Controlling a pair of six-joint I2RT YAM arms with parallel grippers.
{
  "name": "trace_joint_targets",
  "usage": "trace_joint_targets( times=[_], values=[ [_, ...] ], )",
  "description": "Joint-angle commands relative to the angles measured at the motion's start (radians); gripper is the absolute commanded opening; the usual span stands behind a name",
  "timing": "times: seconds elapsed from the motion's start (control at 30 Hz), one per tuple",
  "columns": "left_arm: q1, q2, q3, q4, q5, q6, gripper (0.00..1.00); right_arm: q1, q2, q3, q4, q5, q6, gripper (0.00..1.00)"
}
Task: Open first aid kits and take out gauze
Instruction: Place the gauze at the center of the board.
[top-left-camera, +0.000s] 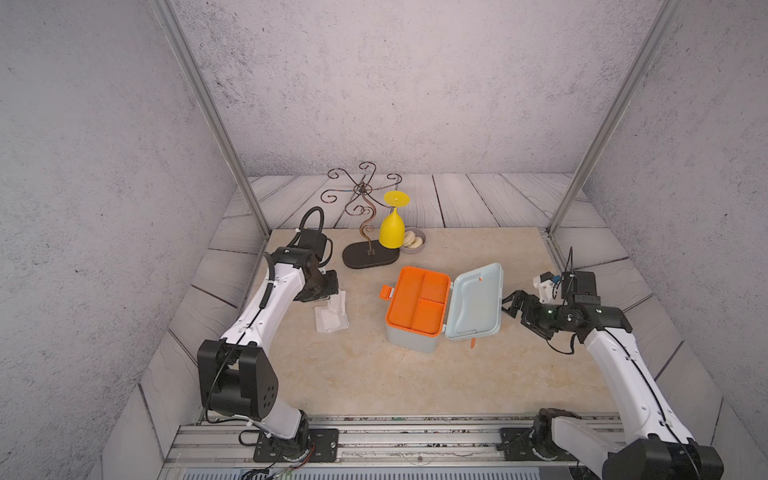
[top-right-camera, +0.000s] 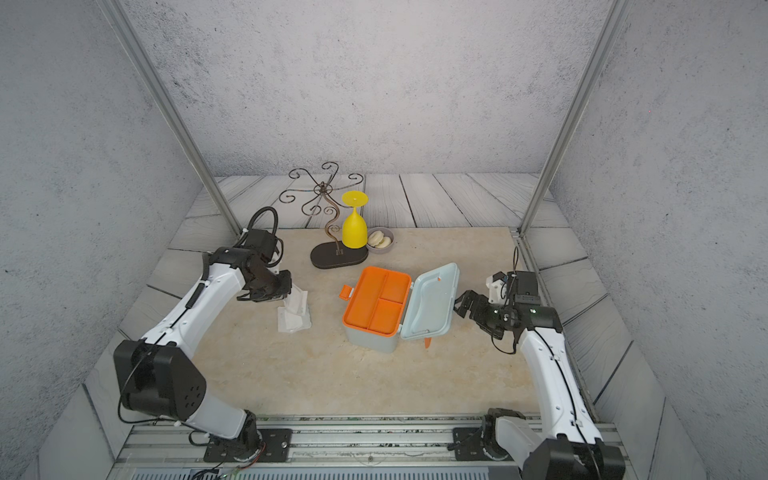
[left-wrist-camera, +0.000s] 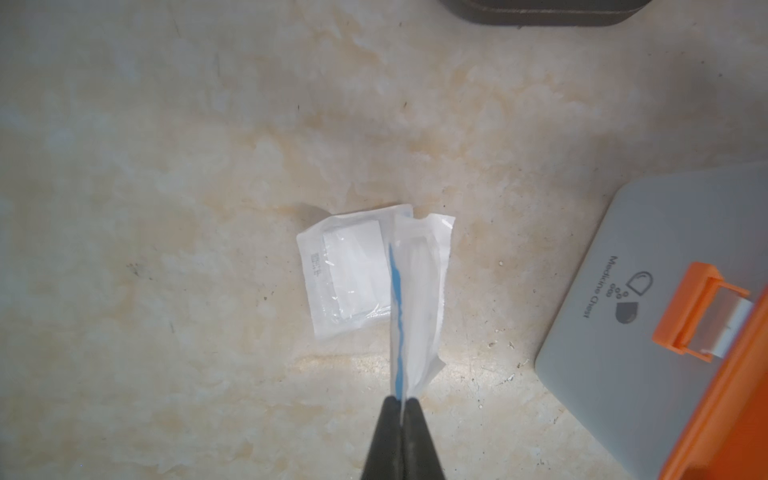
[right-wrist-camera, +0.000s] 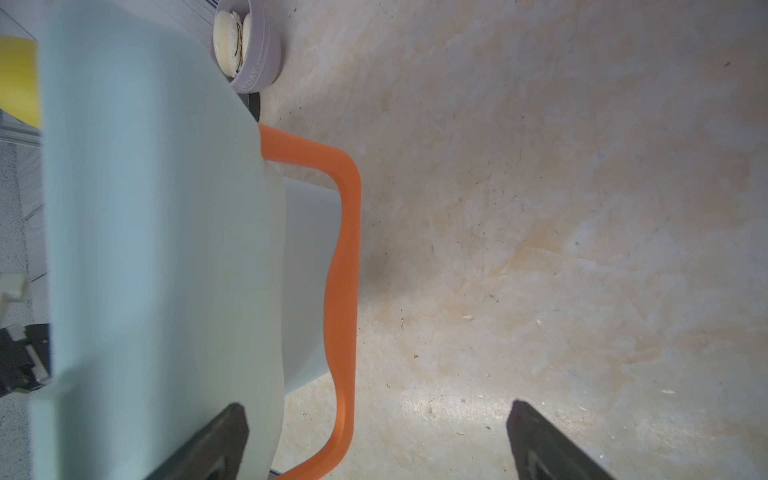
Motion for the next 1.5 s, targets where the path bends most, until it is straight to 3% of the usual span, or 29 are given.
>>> trace_joint_targets(
  times=[0.0,0.27,0.5,0.6,0.8,0.97,1.17,1.27,1.4,1.43,1.47],
  values=[
    [0.023,0.037,-0.042,0.106,0.051,-0.048,0.00,-0.003,0.011,-0.001,0.006,-0.021,-0.016,0.99],
    [0.038,0.095,-0.083,0.157,0.148,-0.055,0.00,-0.004,0.012,-0.001,0.003,-0.024,-0.018,0.99],
    [0.027,-0.094,-0.274,0.174,0.270,-0.090,0.00,-0.002,0.022,-0.009,0.016,-0.038,-0.017,0.99],
    [0.025,-0.102,-0.332,0.251,0.256,-0.115,0.00,-0.003,0.028,-0.012,0.022,-0.049,-0.018,0.99],
    [0.022,0.132,-0.122,0.299,0.330,-0.138,0.00,-0.002,0.019,-0.009,0.007,-0.044,-0.023,0.99],
    [0.046,0.261,0.057,0.262,0.249,-0.107,0.00,-0.002,0.005,-0.005,-0.006,-0.030,-0.023,0.99],
    [0.179,0.310,0.133,0.277,0.262,-0.107,0.00,-0.002,0.009,-0.013,0.003,-0.039,-0.020,0.99],
    [0.194,0.409,0.238,0.180,0.254,-0.071,0.00,-0.002,0.020,-0.014,0.009,-0.050,-0.021,0.99],
    [0.213,0.467,0.237,0.182,0.230,-0.072,0.00,-0.002,0.018,-0.011,0.011,-0.052,-0.020,0.99],
    [0.214,0.481,0.243,0.167,0.218,-0.071,0.01,-0.002,0.018,-0.009,0.008,-0.052,-0.020,0.99],
    [0.216,0.490,0.252,0.152,0.202,-0.066,0.17,-0.002,0.016,-0.007,0.006,-0.055,-0.020,0.99]
  ],
)
